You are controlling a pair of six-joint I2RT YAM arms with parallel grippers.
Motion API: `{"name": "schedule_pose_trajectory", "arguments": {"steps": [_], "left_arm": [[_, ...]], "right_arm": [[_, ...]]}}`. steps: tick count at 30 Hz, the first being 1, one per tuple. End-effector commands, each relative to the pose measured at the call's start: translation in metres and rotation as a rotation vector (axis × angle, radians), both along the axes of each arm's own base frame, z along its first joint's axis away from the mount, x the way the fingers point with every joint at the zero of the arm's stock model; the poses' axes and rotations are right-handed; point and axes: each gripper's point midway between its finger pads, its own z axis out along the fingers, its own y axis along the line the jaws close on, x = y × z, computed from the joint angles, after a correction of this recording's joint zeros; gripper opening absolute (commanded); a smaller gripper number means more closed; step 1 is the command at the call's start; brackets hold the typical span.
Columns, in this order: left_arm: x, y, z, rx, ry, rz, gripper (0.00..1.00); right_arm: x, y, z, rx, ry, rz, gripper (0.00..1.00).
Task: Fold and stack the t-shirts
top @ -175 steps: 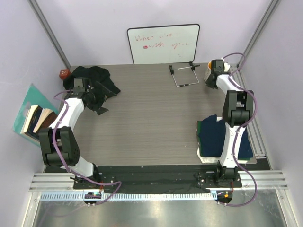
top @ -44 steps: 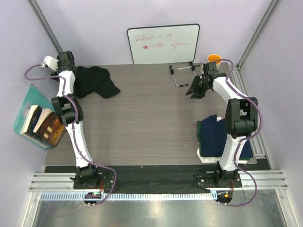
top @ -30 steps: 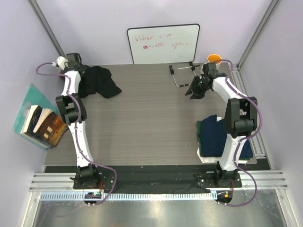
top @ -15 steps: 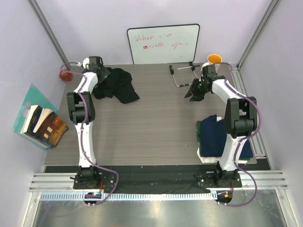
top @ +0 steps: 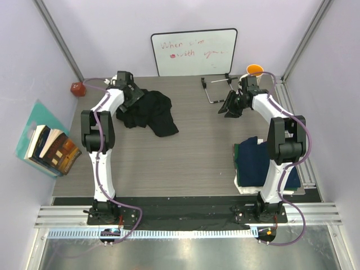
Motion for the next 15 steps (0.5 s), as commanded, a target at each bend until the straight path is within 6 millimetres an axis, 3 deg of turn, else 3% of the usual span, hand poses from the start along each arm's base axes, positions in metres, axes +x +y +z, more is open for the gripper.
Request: {"name": "schedule_pose_trajectory", "arguments": {"steps": [1,5,7,8,9,10,11,15], "left_arm": [[0.008,0.045,0.069,0.052,-0.091,0.104,0.95],[0.024,0.089,0.130,0.159,-0.205,0.204,0.96],[0.025,0.112,0.134,0.210,-0.200,0.258,0.95],[0.029,0.122,0.148,0.245,-0.227,0.289,0.95],[0.030,0.131,0.148,0.274,-0.221,0.309,0.95],[0.031,0.139,0.131,0.310,-0.181,0.325,0.95],[0.033,0.151,0.138,0.362,-0.191,0.363,0.95],[0.039,0.177,0.109,0.329,-0.177,0.485,0.95]], "right_arm": [[0.018,0.003,0.046,0.017,-0.149,0.026,0.47],[0.013,0.002,0.052,0.029,-0.167,0.021,0.47],[0.008,0.005,0.051,0.043,-0.162,0.035,0.47],[0.007,0.003,0.051,0.048,-0.160,0.034,0.47],[0.006,0.004,0.051,0.051,-0.161,0.035,0.47],[0.004,0.004,0.053,0.050,-0.163,0.037,0.47],[0.003,0.003,0.053,0.055,-0.161,0.034,0.47],[-0.009,0.000,0.047,0.070,-0.128,0.022,0.47]]}}
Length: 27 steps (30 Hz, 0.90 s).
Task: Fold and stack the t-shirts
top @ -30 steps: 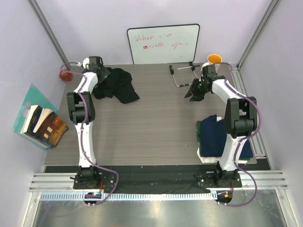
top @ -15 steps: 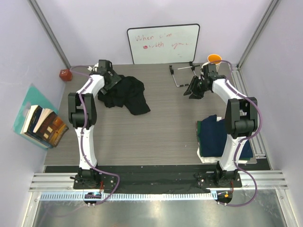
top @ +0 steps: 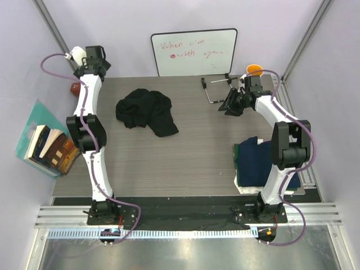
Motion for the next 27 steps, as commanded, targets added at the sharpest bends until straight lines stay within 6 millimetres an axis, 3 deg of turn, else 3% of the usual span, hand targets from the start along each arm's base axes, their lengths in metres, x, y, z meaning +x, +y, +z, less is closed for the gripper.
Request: {"name": "schedule_pose_trajectory", "arguments": {"steps": [1,8,20,27], "left_arm": [[-0.005,0.042,-0.058,0.007,0.083,0.177,0.95],[0.003,0.069,-0.090,-0.090,0.024,0.307,0.94],[-0.006,0.097,-0.102,-0.011,-0.020,0.480,0.95],[0.011,0.111,-0.104,0.008,-0.080,0.481,0.95]], "right_arm": [[-0.010,-0.001,0.022,0.038,-0.042,0.006,0.47],[-0.022,-0.002,0.018,0.044,0.009,-0.011,0.47],[-0.024,-0.004,-0.004,0.031,0.117,0.036,0.47],[-0.012,0.000,-0.007,0.043,0.154,0.068,0.48]]}}
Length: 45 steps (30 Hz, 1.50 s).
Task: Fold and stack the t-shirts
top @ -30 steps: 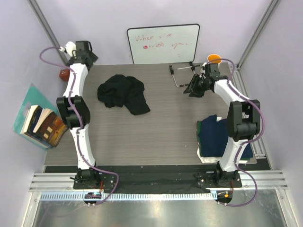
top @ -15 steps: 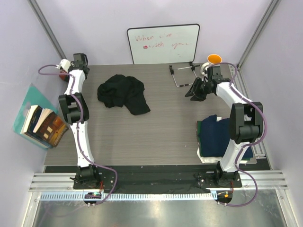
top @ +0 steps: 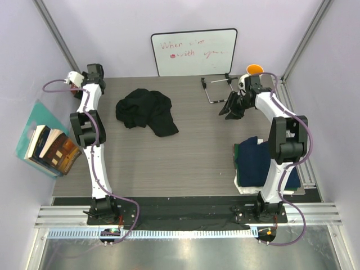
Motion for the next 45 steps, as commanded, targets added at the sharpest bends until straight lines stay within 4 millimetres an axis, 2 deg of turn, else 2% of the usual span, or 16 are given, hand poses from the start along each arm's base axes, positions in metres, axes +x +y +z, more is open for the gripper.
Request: {"name": "schedule_pose_trajectory", "arguments": {"steps": [1,11,18,19,21,25,31,38,45], "left_arm": [[0.015,0.023,0.025,0.077,-0.106,0.058,0.95],[0.008,0.061,0.015,0.066,-0.184,0.190,0.92],[0.018,0.083,0.022,0.089,-0.274,0.228,0.91],[0.020,0.083,0.015,0.085,-0.270,0.227,0.91],[0.023,0.088,0.017,0.087,-0.287,0.226,0.91],[0.030,0.090,0.006,0.070,-0.310,0.217,0.91],[0.044,0.091,0.002,0.054,-0.371,0.196,0.93],[0.044,0.091,-0.013,0.041,-0.369,0.209,0.91],[0.051,0.094,-0.016,0.048,-0.412,0.207,0.90]], "right_arm": [[0.005,0.003,0.010,0.023,0.009,0.037,0.47],[0.005,0.004,0.001,0.036,0.044,0.048,0.48],[0.009,0.007,-0.002,0.048,0.062,0.058,0.47],[0.010,0.006,-0.002,0.047,0.063,0.055,0.47],[0.013,0.007,-0.001,0.052,0.061,0.053,0.48],[0.014,0.008,-0.002,0.061,0.071,0.047,0.48],[0.016,0.009,-0.005,0.066,0.079,0.042,0.47],[0.019,0.009,-0.006,0.071,0.090,0.036,0.48],[0.020,0.010,-0.010,0.075,0.110,0.036,0.47]]}}
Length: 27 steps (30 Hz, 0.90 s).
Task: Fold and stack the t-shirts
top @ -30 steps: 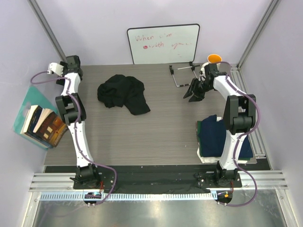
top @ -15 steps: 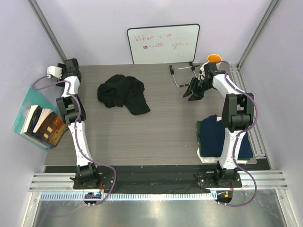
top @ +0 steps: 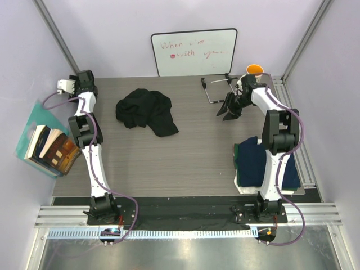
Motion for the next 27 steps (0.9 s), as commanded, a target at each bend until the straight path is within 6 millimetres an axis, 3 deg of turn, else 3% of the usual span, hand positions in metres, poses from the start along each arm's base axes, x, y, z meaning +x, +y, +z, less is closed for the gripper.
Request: {"name": "schedule_pose_trajectory", "arguments": {"steps": [1,3,11,16,18,19,20,22,27], "left_arm": [[0.006,0.014,0.006,0.027,-0.073,0.042,0.90],[0.008,0.017,0.009,0.036,-0.081,0.040,0.88],[0.006,0.015,0.001,0.040,-0.048,0.010,0.51],[0.002,0.011,-0.002,0.040,-0.020,-0.007,0.38],[0.000,0.014,-0.003,0.041,-0.013,-0.004,0.43],[-0.001,0.014,-0.003,0.042,-0.011,-0.002,0.50],[-0.002,0.017,-0.002,0.043,-0.011,0.008,0.68],[-0.002,0.017,-0.001,0.043,-0.020,0.013,0.79],[0.001,0.018,0.003,0.044,-0.038,0.016,0.84]], "right_arm": [[0.007,0.003,0.014,0.030,-0.012,-0.008,0.48],[0.006,0.003,0.013,0.033,-0.008,-0.008,0.48],[0.007,0.006,0.009,0.053,0.017,-0.009,0.47],[0.011,0.010,0.008,0.063,0.021,-0.007,0.47],[0.012,0.011,0.008,0.066,0.019,-0.004,0.47],[0.011,0.012,0.008,0.068,0.020,-0.001,0.47],[0.010,0.013,0.007,0.069,0.021,0.001,0.47],[0.010,0.013,0.008,0.071,0.021,0.001,0.47],[0.009,0.013,0.009,0.071,0.024,0.005,0.47]]}}
